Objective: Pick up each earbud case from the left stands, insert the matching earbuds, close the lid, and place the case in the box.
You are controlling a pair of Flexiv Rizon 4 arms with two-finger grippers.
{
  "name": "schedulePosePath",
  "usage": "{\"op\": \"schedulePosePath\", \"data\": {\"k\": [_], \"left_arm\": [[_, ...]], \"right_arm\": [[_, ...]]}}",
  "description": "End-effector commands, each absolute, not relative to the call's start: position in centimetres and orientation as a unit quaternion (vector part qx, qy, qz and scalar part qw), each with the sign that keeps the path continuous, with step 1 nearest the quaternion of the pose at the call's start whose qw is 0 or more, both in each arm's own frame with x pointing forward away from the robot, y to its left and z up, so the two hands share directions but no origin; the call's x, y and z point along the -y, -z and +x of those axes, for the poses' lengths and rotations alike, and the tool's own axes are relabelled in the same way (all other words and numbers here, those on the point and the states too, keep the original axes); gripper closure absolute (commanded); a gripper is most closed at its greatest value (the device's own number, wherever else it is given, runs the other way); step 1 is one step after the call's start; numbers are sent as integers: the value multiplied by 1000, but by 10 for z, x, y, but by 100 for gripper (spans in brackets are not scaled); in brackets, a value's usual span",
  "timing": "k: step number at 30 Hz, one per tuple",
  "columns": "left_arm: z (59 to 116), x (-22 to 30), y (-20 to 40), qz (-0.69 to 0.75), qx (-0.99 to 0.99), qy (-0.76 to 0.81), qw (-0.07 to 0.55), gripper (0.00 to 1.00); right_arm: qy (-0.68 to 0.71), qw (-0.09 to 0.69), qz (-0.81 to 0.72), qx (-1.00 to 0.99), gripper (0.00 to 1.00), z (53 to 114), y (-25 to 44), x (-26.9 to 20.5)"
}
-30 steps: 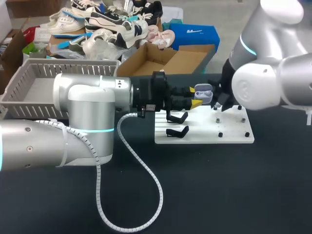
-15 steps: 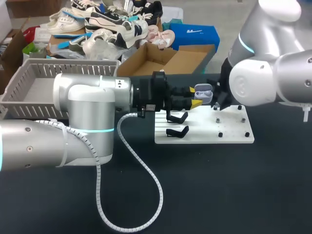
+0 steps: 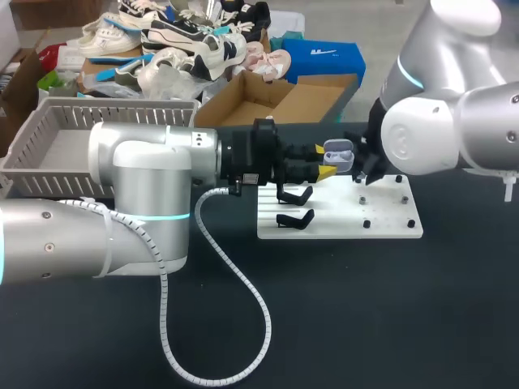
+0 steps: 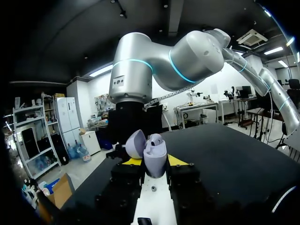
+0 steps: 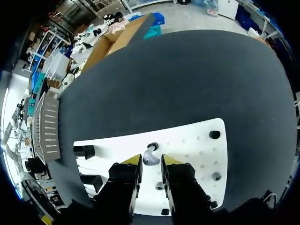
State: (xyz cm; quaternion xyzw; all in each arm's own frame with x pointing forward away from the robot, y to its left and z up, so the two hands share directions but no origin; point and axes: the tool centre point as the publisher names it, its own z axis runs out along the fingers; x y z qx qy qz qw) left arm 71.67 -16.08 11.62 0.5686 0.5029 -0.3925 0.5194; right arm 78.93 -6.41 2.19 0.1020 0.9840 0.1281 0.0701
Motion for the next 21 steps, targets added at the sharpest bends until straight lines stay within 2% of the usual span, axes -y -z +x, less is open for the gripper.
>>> {"op": "schedulePosePath", "data": {"k": [1,13,15,19,21], "left_arm": [[715,161,-116,567,-504,390,522,100],[715,161,-116,567,-504,390,522,100],[715,161,-116,567,-504,390,522,100],[715,161,-116,567,-504,390,522,100],[715,161,-116,567,-504,390,522,100]], "right_arm": [[-128,68,102,-984,76,790,-21,64],[-126,65,99,-985,83,792,-19,63],[-126,65,99,-985,86,792,-19,63],[-125,64,99,-985,100,793,-19,63],[-125,64,100,-985,100,792,-19,63]]}}
